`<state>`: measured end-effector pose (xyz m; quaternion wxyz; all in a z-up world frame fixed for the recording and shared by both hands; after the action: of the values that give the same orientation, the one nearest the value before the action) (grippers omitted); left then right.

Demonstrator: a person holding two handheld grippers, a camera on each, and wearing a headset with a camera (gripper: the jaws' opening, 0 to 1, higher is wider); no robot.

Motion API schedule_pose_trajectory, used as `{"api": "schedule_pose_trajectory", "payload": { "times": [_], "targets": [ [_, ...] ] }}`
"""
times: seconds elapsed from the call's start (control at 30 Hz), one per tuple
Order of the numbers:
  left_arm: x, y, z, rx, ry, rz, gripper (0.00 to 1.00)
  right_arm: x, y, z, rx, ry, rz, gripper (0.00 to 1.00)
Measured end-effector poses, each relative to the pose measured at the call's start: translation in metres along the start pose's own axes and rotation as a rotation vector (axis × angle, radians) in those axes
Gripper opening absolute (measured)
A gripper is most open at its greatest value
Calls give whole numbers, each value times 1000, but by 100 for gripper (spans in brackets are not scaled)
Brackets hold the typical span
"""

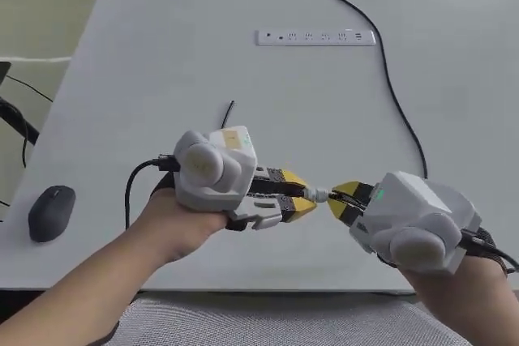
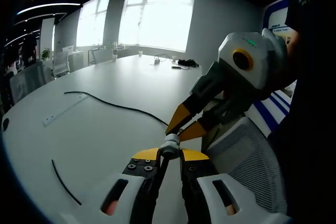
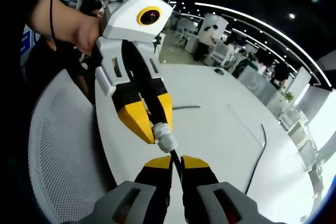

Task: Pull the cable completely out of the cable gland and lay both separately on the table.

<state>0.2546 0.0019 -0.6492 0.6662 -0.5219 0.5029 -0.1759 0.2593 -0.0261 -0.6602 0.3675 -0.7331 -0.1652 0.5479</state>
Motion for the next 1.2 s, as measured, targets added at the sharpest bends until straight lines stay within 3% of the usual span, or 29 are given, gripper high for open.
{"api": "schedule_pose_trajectory", "payload": {
  "times": [0.23, 0.7, 0.93, 1.2],
  "targets": [
    [1, -1, 3, -5, -10, -2, 15, 1, 4, -5, 48, 19, -13, 0],
    [0, -8, 9, -39, -30, -26, 15, 1, 24, -21, 215, 62, -44, 0],
    [-3, -11, 12, -47, -40, -41, 15, 0, 40, -31, 333, 91, -59, 0],
    [-6, -10, 12, -52, -51, -48, 15, -1, 72, -35, 506, 110, -69, 0]
  ]
}}
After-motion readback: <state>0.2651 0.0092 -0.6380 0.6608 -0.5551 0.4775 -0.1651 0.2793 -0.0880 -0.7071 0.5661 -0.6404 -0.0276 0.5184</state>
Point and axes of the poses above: the centre of the closed fingertips' face, and the gripper's own axes: x roughly forward along the fingers, z roughly to its left, y roughly out of its underside, the point moved 1 cm from there along -x, roughly backward along the fingers, and after that the axes turned 14 degrees about -y, right-handed, at the moved point
